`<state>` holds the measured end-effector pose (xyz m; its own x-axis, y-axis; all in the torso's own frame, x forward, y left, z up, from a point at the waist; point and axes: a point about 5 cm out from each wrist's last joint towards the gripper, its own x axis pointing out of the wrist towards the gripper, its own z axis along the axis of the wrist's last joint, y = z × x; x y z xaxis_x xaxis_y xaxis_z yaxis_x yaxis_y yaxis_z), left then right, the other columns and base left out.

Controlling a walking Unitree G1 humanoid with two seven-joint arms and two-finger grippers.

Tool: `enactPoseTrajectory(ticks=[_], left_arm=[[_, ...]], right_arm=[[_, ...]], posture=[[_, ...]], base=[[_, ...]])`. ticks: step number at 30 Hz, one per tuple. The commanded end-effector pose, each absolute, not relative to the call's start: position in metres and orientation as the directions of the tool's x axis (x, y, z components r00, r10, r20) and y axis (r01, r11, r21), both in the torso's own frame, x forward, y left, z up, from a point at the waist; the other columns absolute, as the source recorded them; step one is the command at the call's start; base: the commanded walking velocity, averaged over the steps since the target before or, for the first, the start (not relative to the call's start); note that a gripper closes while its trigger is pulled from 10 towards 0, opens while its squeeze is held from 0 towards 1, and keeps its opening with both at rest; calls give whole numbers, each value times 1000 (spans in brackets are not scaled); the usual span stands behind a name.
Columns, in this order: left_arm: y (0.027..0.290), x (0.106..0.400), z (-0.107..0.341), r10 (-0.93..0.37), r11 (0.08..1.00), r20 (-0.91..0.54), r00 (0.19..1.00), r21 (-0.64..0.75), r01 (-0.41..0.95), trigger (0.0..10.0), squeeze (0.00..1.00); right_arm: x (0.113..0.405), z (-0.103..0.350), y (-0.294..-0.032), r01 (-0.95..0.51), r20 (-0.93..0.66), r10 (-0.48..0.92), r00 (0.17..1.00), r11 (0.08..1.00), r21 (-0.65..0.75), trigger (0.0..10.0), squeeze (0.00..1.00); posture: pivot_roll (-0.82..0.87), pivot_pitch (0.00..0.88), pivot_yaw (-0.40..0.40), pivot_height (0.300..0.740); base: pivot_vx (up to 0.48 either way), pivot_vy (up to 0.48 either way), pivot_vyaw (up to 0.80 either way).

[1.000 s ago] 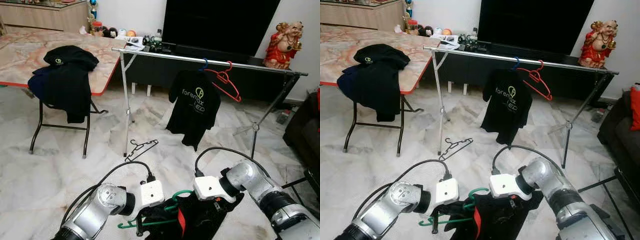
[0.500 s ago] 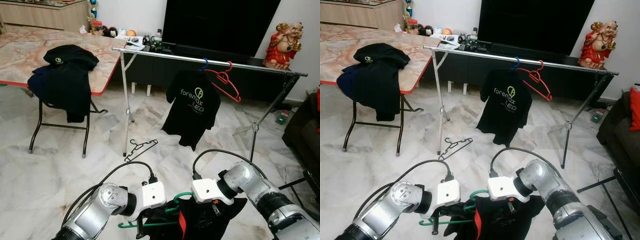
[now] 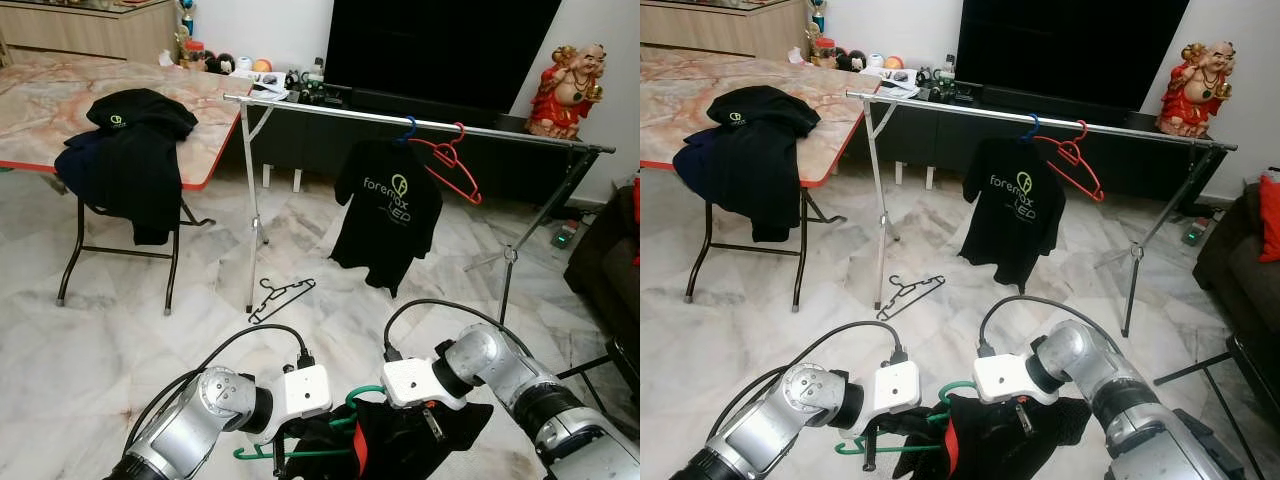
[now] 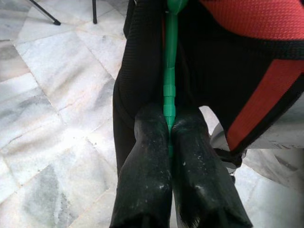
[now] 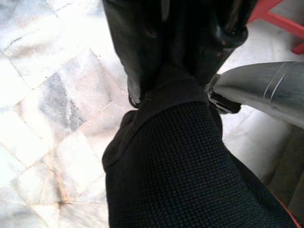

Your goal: Hang hanger

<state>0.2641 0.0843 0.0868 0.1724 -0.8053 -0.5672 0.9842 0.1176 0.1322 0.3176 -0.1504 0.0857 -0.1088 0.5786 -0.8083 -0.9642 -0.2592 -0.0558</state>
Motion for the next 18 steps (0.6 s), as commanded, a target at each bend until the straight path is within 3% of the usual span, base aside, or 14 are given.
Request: enactPoseTrajectory(ticks=[1, 18], left_arm=[[72, 272, 110, -841, 100, -505, 195, 208, 973, 10000, 0], [75, 276, 111, -832, 124, -509, 219, 215, 969, 10000, 0]], right_arm=[[314, 80, -151, -957, -832, 537, -138, -289, -28, 0, 0], [319, 80, -147, -965, -827, 558, -69, -246, -86, 0, 0]], posture=[[191, 0, -157, 740], [186, 0, -149, 740]], base=[[0, 0, 0], [0, 0, 0]])
